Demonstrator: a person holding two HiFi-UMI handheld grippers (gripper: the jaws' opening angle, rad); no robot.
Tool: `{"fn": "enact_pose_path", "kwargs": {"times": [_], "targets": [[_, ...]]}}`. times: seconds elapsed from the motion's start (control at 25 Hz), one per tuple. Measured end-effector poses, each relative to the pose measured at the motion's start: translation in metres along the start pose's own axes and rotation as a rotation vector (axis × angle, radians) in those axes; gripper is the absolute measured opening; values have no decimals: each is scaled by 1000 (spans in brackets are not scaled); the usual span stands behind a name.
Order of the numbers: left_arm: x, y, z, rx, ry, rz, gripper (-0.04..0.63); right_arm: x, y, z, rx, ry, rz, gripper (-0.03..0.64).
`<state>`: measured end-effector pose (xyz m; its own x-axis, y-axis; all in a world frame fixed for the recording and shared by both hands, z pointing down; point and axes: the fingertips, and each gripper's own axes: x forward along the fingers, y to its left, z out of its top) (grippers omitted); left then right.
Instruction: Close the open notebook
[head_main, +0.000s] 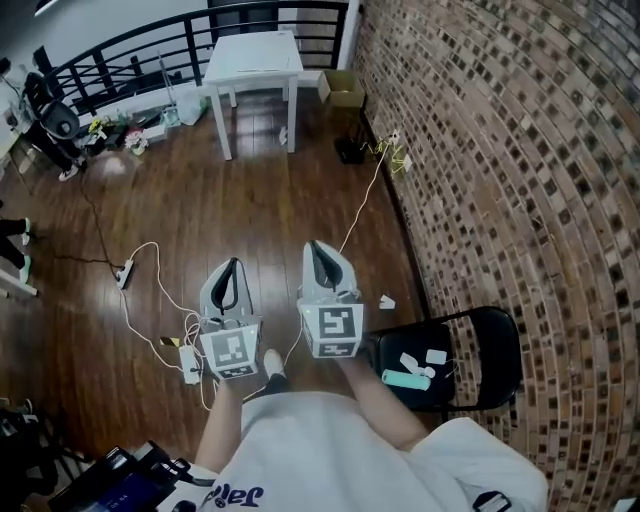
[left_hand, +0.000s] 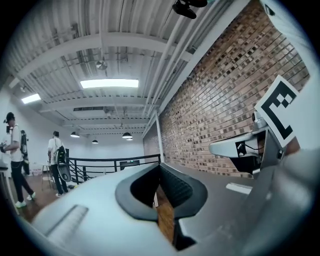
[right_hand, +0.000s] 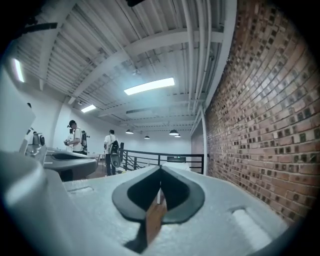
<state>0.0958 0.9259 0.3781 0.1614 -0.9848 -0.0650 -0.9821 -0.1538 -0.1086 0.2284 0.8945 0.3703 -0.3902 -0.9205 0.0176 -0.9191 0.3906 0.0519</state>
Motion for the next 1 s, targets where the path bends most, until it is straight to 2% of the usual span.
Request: {"fn": "enact_pose_path", "kwargs": {"times": [0.12,0.2,0.28,0.36,0.4,0.52,0.68,0.84,1.0], "targets": [[28,37,-7,32,44,16,3,44,17,3,10,15,18,-17],[45,54,-16,53,85,-7,3,68,37,0,-23,48,72,-17],[59,67,-24,46,99,-33,3,87,56,-4,-79,70,117,-17],[72,76,-32,20,105,-31,9,101,63,-14,-81,101,132,-17],[79,77,-38,0,109,-22,34,107,61,-22,-61,124,132,-17],[106,81,-52,-44,123,-5,34,132,49,-42,-21,175,145,-17],[158,95,-63,-62,124,3,29,187,29,-49,-36,150,146,-17],[225,109,-74,-53,122,5,29,261,12,-45,-33,108,174,-17],[302,124,-72,-2,151,42,0,338,-27,-23,-12,72,138,-17]]}}
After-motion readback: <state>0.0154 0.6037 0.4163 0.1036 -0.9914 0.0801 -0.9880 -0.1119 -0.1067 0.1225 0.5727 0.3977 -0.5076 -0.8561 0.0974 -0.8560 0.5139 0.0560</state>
